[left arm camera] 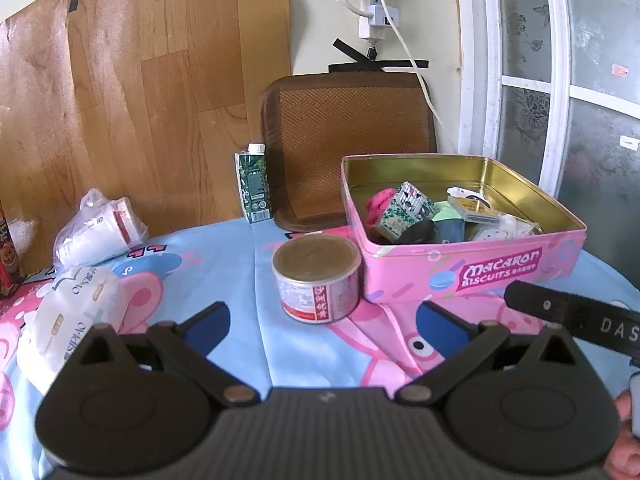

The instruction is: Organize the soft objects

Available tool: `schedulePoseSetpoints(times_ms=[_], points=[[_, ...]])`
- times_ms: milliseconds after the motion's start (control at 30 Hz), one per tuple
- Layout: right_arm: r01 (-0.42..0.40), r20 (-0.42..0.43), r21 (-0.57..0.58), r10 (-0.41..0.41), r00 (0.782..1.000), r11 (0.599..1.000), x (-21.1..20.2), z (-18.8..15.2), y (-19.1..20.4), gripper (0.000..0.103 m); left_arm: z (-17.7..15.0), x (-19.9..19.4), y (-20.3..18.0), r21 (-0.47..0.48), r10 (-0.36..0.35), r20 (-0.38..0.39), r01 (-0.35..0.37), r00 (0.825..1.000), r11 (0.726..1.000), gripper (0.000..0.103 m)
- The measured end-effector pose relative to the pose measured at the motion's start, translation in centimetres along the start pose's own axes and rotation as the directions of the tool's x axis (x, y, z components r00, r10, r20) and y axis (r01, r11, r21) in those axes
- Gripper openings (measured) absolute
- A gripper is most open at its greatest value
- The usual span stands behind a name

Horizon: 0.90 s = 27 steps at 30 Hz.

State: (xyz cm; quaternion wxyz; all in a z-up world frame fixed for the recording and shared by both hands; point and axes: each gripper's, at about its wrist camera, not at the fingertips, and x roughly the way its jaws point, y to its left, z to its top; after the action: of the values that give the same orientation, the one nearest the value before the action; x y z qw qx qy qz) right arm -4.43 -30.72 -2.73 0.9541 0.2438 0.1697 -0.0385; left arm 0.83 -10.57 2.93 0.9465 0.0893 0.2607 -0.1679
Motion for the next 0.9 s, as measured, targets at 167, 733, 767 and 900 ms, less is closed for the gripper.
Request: schedulePoseSetpoints(times_ms=[167,733,767,900], points=[[0.002,0.024,-0.022,-0.001,1.0,1.0,-0.5,0.0,0.5,0.074,-0.1,0.1,0.1,-0.008,-0.02,-0.02,0.02,1.0,1.0,0.103],[0.003,0.048,-0.049,0.0,0.999,0.999,-0.9,0.1,1.1,0.074,-0.1,-0.5,1.5,-0.09,-0.044,-0.019,0.042,0.999,0.995,0.103],[0.002,0.049,-0.051,0.0,0.999,0.999,-0.9,0.1,1.2,0.074,-0.1,-0.6,1.5,-0.091,-0.039,-0.018,0.038,0.999,0.995,0.103],[-0.003,0.05,-0.056,0.005,0.999,0.998,-1.0,0.1,1.5,0.074,0.0,-0.6,1.6,-0.095,-0.026,-0.018,0.025,0.999,0.995,0.103]])
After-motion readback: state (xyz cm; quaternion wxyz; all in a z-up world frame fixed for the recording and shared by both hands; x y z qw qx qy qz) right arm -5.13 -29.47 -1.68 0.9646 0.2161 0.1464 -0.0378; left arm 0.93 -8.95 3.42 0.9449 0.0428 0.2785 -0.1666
